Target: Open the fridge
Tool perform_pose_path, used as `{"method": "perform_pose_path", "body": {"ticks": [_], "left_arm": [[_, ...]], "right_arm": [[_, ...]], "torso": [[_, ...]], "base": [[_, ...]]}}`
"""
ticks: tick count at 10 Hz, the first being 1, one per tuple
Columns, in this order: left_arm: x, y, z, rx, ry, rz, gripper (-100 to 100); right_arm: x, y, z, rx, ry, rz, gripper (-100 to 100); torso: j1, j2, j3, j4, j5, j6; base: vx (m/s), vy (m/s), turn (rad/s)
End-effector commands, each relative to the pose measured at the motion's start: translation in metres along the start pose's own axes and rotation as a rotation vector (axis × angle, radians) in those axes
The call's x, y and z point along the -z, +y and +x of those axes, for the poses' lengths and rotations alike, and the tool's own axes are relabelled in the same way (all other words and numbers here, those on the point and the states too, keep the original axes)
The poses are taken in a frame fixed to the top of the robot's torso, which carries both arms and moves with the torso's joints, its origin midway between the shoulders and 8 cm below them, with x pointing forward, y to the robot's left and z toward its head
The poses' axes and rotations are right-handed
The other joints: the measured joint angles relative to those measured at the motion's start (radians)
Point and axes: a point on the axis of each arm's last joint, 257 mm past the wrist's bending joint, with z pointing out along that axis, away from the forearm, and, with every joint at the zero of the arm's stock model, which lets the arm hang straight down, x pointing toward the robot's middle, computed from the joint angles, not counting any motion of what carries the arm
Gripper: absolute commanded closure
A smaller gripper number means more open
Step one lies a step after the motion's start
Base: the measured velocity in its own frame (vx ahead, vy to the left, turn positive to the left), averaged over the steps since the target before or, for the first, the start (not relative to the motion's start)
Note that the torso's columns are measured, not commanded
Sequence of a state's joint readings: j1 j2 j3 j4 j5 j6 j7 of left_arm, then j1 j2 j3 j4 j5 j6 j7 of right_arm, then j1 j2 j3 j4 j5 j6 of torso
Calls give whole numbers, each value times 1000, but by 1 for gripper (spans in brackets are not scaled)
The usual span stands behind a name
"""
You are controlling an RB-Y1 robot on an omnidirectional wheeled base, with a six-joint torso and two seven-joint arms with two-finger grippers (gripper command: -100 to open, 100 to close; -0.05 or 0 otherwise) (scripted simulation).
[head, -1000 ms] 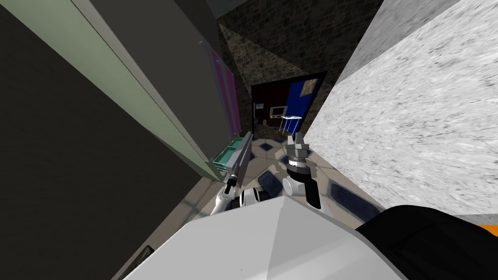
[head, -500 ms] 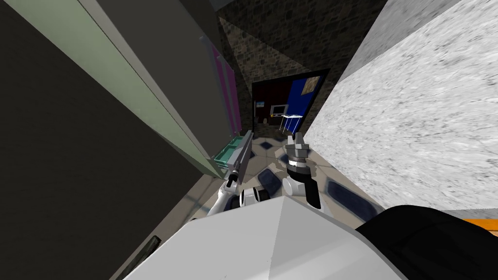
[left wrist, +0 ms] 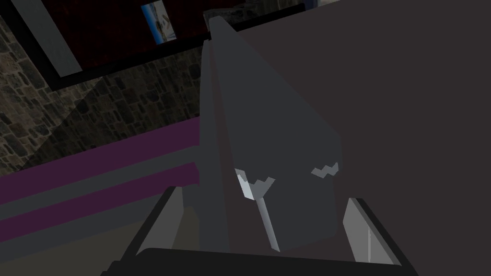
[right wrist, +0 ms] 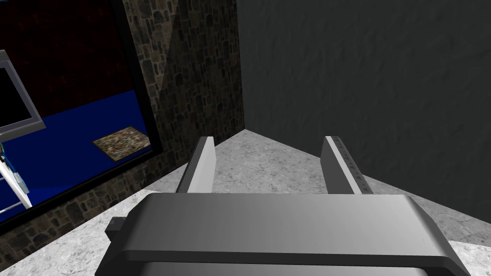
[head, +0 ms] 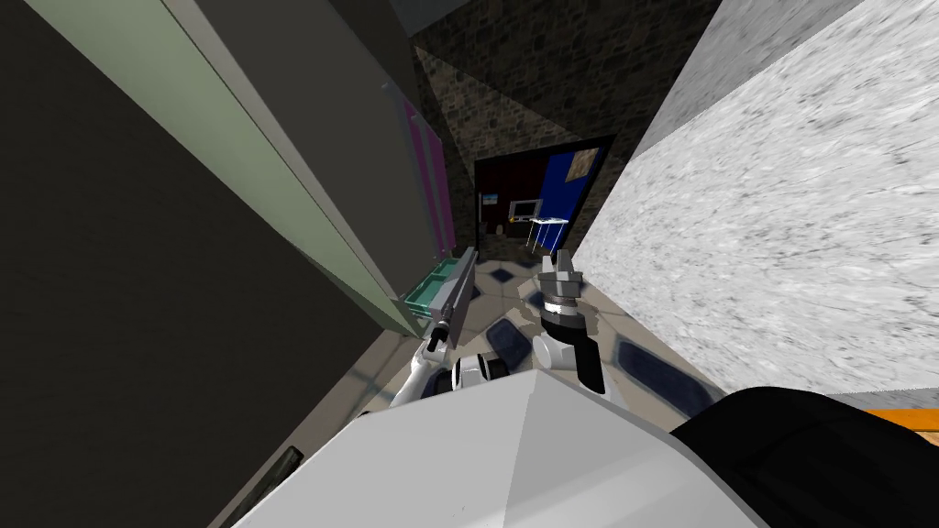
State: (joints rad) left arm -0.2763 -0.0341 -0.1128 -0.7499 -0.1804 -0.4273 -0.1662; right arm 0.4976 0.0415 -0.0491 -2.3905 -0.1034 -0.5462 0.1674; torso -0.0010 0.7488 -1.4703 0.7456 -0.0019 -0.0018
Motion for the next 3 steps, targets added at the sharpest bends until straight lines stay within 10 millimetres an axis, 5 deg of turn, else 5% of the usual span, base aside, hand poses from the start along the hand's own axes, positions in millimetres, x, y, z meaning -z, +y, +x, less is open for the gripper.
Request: {"method": "perform_pose_path", "body": {"ticks": [1, 3], "left_arm": [[1, 3, 1, 1, 1, -6, 0], [2, 6, 2, 2, 3, -13, 0]], "right_arm": [[0, 0, 0, 0, 0, 0, 0], [0, 0, 0, 0, 0, 0, 0]], "torso": [[1, -3, -2, -2, 1, 0], [1, -8, -4, -5, 1, 1]], "base": [[0, 0, 0], [0, 0, 0]]}}
